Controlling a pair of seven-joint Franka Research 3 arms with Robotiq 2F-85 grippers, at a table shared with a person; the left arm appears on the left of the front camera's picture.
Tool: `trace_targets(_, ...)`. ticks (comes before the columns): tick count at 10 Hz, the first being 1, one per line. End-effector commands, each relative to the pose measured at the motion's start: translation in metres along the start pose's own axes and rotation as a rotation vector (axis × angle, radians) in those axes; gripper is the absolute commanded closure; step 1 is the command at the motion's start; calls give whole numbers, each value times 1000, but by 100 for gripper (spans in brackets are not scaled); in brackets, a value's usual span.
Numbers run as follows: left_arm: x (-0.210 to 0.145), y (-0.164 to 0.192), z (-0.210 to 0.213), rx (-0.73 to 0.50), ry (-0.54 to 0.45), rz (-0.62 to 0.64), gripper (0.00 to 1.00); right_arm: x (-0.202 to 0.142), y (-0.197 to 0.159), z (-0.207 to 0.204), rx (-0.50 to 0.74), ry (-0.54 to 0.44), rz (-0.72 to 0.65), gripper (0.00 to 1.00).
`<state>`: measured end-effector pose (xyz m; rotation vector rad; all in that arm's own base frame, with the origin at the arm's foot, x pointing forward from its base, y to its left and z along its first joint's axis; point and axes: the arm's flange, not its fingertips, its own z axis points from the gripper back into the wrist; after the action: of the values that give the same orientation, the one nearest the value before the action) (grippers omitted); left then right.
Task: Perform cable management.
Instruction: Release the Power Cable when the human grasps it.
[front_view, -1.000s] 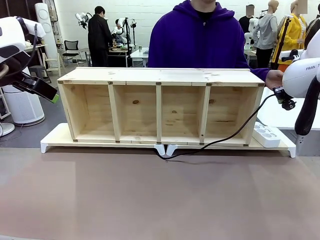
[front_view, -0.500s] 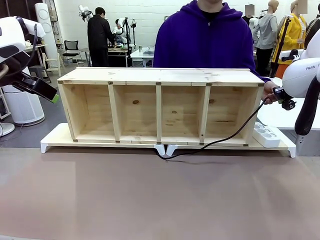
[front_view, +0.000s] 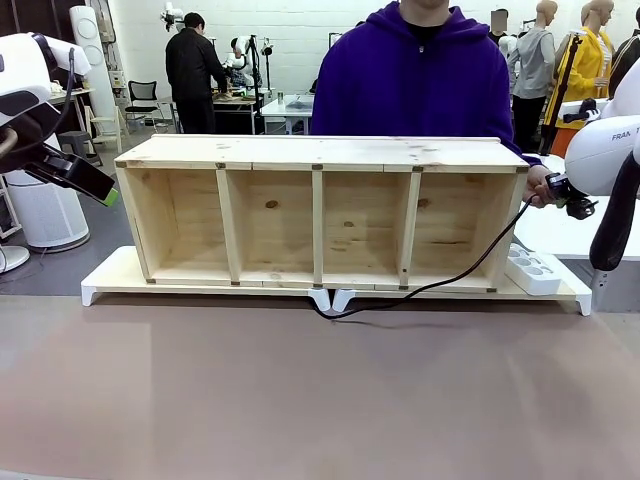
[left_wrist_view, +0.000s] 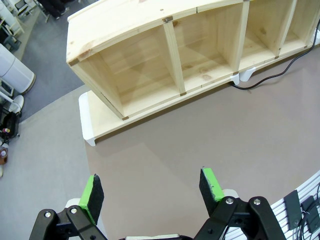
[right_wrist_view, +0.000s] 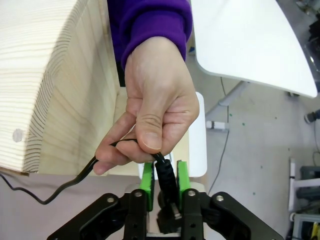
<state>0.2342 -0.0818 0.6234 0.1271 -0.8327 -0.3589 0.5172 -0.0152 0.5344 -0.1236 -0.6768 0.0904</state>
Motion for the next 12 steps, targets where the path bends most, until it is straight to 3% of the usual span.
trace_targets(1,1,1,0,6,-8,-11,0,-1,2,1,-17,9,20,47)
trace_targets(2,1,1,0,6,-8,-11,0,-2,2,1,-21,11,25,44)
trace_targets(3,1,1,0,6,-8,-11,0,-1,2,1,-24,14,25,27)
trace_targets(4,1,1,0,6,-8,-11,0,-1,2,1,-24,14,30,24)
trace_targets(5,1,1,0,6,-8,-11,0,-2,2,2,-23,12,37,7)
trace_targets(7,1,1,0,6,-8,-11,0,-1,2,2,-21,8,38,0)
trace_targets(12,1,1,0,6,-8,-11,0,0,1,0,-6,2,29,0)
